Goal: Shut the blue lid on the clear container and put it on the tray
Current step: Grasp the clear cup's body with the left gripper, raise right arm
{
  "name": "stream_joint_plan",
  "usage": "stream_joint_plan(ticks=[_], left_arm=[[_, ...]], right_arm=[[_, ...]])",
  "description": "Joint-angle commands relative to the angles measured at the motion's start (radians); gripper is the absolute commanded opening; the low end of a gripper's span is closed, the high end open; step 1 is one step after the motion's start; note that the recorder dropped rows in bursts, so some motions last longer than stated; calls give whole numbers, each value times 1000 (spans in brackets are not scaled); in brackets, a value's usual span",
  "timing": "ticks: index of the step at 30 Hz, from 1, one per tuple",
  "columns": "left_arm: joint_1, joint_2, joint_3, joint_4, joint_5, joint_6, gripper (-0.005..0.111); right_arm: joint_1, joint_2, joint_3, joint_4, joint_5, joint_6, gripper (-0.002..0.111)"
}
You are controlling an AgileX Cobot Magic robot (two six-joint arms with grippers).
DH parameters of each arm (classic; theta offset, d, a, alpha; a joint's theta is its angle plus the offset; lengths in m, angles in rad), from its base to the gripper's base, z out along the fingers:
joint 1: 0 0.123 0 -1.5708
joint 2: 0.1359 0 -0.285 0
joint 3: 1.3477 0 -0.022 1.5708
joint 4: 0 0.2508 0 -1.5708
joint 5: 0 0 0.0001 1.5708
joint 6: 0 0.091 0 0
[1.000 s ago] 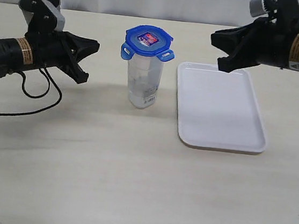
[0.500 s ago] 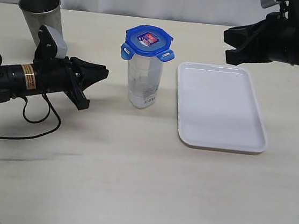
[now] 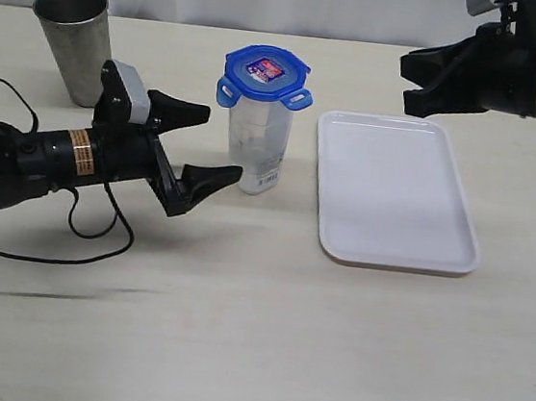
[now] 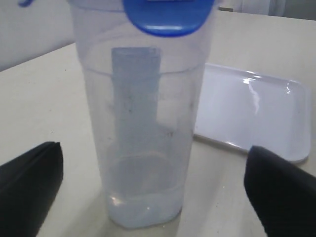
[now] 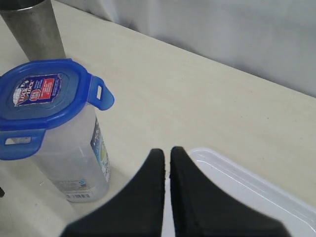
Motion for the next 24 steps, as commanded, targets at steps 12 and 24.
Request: stream_joint_plan(ticks=[12,24], left_arm=[[-101,83,-108,-167,26,63,93],[-115,129,-189,-163,29,8,93]], right_arm=[[1,9,3,-6,-28,4,5],[1,13,3,-2,-27,0,5]])
